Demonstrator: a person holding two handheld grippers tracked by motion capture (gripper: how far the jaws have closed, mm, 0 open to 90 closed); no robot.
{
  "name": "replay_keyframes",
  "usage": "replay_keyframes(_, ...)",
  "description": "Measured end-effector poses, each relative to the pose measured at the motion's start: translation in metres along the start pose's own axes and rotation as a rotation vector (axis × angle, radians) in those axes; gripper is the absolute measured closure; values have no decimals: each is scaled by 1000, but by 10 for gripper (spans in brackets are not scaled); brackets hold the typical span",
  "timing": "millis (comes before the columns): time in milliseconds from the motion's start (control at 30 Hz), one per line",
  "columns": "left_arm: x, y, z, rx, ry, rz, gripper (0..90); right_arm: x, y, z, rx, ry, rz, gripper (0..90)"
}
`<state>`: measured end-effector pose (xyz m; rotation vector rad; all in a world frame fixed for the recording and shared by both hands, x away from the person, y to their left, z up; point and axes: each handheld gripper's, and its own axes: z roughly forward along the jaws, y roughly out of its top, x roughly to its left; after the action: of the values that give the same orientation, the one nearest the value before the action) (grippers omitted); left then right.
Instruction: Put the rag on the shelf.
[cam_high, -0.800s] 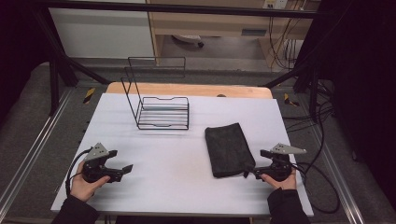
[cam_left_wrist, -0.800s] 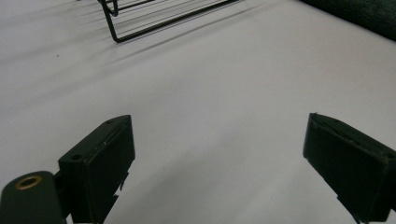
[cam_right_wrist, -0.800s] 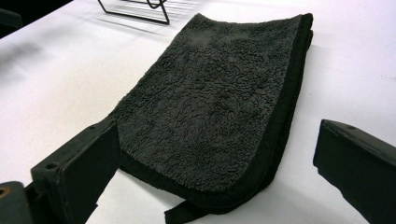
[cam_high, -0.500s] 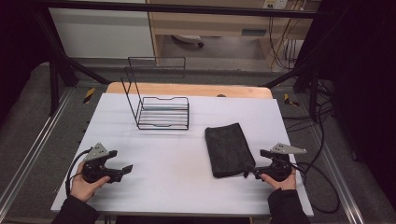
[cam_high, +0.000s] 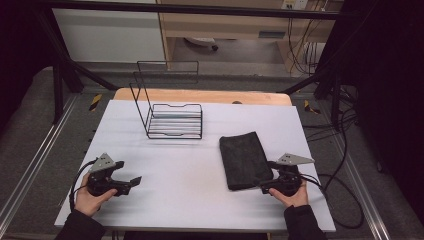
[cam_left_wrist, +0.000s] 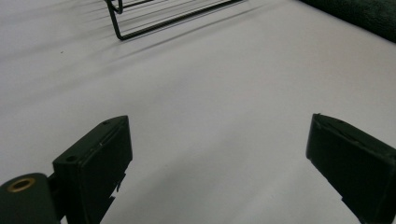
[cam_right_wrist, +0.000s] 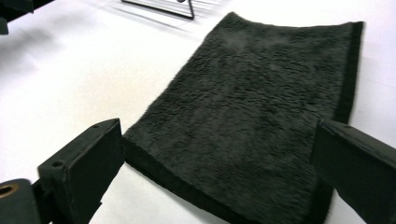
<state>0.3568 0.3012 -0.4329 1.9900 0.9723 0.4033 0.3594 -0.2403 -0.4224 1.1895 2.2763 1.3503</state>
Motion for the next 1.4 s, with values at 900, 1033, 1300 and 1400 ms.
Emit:
replay_keyframes(900, 1, -1, 1, 14, 10, -13, 72, 60, 2, 53, 155, 30, -167, 504)
replay_keyframes(1033, 1, -1, 1, 15, 13, -13, 77, 64, -3, 60, 177, 5, -194, 527)
replay_keyframes(1300, 0, 0, 1, 15, 14, -10, 79, 68, -8, 62, 168, -46, -254, 593)
replay_keyframes(1400, 0, 0, 1, 15, 13, -10, 80, 68, -8, 62, 165, -51, -270, 610)
